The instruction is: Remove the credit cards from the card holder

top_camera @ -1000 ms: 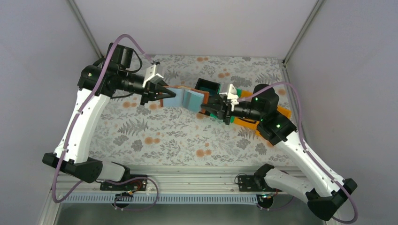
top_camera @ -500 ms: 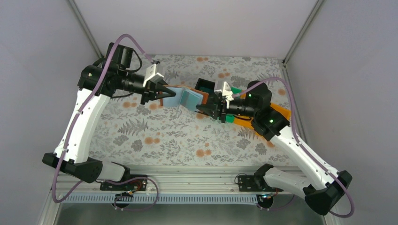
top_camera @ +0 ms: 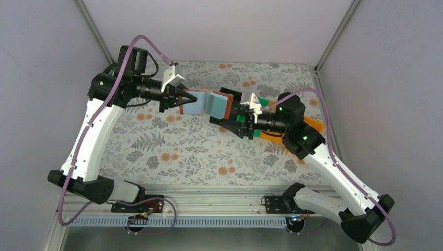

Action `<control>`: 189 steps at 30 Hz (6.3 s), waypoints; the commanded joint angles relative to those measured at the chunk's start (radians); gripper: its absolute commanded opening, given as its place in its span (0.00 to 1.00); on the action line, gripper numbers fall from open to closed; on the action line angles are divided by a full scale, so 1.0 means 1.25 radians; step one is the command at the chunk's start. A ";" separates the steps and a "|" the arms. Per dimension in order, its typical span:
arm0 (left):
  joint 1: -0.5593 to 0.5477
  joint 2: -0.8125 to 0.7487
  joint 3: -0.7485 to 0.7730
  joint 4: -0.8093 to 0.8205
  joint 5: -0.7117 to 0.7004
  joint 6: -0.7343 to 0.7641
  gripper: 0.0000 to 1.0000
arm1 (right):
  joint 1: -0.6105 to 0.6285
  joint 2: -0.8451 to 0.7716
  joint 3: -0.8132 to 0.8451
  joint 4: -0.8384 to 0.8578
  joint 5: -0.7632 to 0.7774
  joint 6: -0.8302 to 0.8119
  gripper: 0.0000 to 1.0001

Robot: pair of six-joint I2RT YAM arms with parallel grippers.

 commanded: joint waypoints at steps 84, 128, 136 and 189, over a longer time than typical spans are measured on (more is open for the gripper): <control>-0.009 -0.008 -0.129 0.219 -0.149 -0.110 1.00 | 0.010 0.200 0.185 0.054 0.165 0.371 0.04; -0.017 -0.031 -0.089 0.103 -0.096 -0.061 0.02 | -0.061 0.131 0.163 -0.030 0.058 0.235 0.15; -0.017 -0.028 -0.142 0.207 -0.507 -0.201 0.02 | -0.109 0.077 0.232 -0.215 0.350 0.229 0.38; -0.037 -0.017 -0.100 0.151 -0.064 -0.113 0.02 | 0.093 0.157 0.076 0.249 -0.088 0.225 0.22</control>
